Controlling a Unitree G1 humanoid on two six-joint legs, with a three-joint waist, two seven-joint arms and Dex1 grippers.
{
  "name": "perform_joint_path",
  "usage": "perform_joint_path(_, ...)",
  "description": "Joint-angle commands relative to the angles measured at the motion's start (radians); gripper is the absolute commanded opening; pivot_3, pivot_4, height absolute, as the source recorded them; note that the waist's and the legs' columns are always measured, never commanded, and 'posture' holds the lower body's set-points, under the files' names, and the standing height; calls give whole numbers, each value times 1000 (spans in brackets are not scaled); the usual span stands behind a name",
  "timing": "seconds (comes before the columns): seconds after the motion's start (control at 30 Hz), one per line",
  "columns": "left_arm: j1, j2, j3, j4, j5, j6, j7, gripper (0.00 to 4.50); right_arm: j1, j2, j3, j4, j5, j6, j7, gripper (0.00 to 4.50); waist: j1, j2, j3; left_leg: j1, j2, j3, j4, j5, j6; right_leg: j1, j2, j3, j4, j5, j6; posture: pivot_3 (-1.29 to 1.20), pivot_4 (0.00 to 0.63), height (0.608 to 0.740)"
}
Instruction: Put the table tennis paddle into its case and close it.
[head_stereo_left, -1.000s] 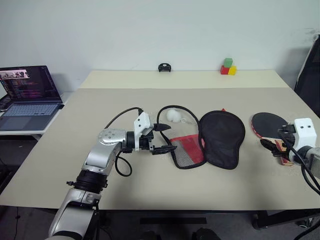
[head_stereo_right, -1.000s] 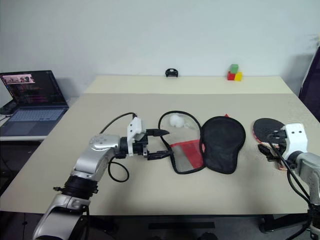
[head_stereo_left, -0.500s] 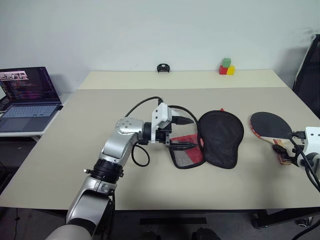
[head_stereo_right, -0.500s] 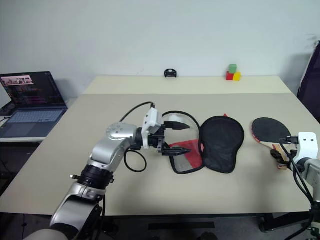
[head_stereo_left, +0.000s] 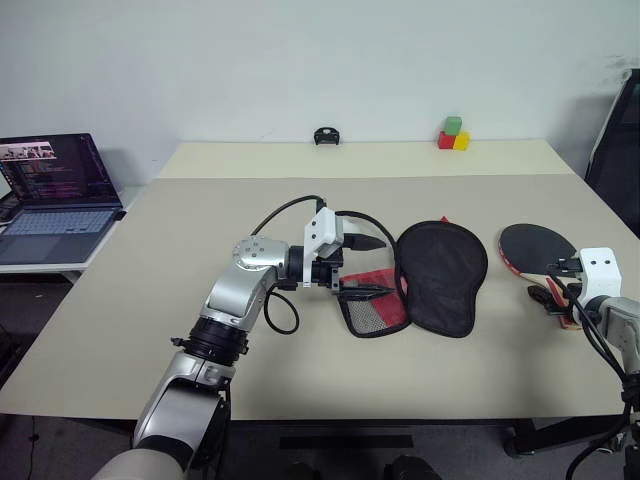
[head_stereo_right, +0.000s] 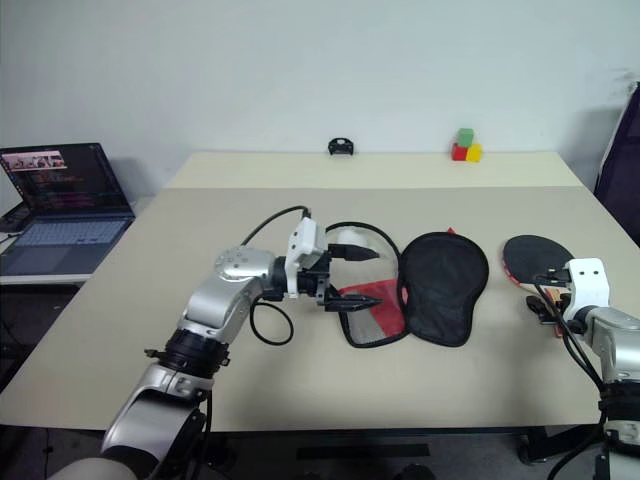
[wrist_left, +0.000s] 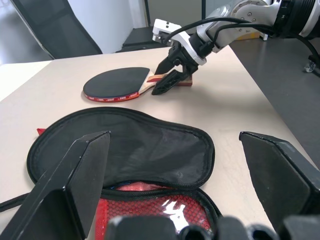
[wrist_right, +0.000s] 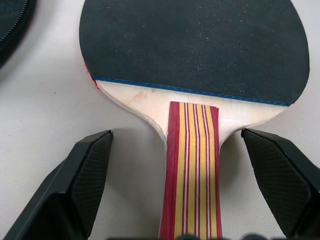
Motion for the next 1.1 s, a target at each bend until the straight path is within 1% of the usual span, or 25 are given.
perform_joint_path(0.03, -4, 15, 18, -22, -2, -18, 5, 4500, -17, 5, 15, 33, -19, 1, -10, 4438, 0, 0, 0, 1, 0, 0, 0, 0, 0, 2, 0, 0, 0, 0, 0, 0, 150, 740)
perform_joint_path(0.13, 6, 25, 22, -27, -2, -15, 11, 4500, -23, 8, 7, 56, -20, 16, -26, 4438, 0, 0, 0, 10, 0, -2, 0, 0, 0, 12, 0, -1, -3, 0, 0, 0, 150, 740)
perform_joint_path(0.2, 12, 31, 25, -32, -4, -13, 14, 4500, -26, 10, 2, 68, -20, 28, -38, 4438, 1, 0, 0, 14, 0, -2, -1, 0, 1, 15, 0, -1, -3, 0, 0, 0, 150, 740)
perform_joint_path(0.53, 15, 43, 25, -42, -11, -6, 25, 4500, -31, 33, 1, 84, -10, 47, -51, 4438, 2, -2, -1, 16, 0, -2, -1, 0, 1, 17, 0, -1, -4, 0, 1, 0, 150, 740)
perform_joint_path(0.63, 12, 43, 25, -43, -12, -5, 27, 4500, -41, 40, -9, 104, -5, 56, -55, 3910, 1, -5, -3, 16, 0, -2, -1, 0, 1, 18, 0, -1, -4, 0, 1, 0, 150, 740)
perform_joint_path(0.9, 29, 60, 32, -54, -8, -3, 36, 4500, -46, 41, -2, 121, -20, 31, -62, 1412, 4, -6, -3, 18, 0, -5, -1, -1, 1, 25, 0, -3, -14, 4, 3, 0, 150, 740)
perform_joint_path(0.93, 33, 65, 35, -55, -8, -2, 38, 4500, -46, 43, -2, 119, -20, 28, -65, 1156, 4, -6, -3, 18, 0, -6, -1, -1, 1, 26, 0, -3, -16, 5, 3, 0, 150, 740)
perform_joint_path(1.0, 46, 82, 44, -57, -5, -2, 46, 4500, -48, 50, -15, 100, -14, 26, -81, 1108, 4, -6, -4, 18, 0, -5, -1, -1, 2, 26, 0, -3, -17, 5, 3, 0, 150, 740)
perform_joint_path(1.1, 80, 119, 68, -69, -8, 7, 60, 4500, -50, 54, -52, 2, 15, 64, -97, 1108, 4, -6, -4, 18, 0, -5, -1, -1, 2, 26, 0, -3, -18, 5, 4, 0, 150, 740)
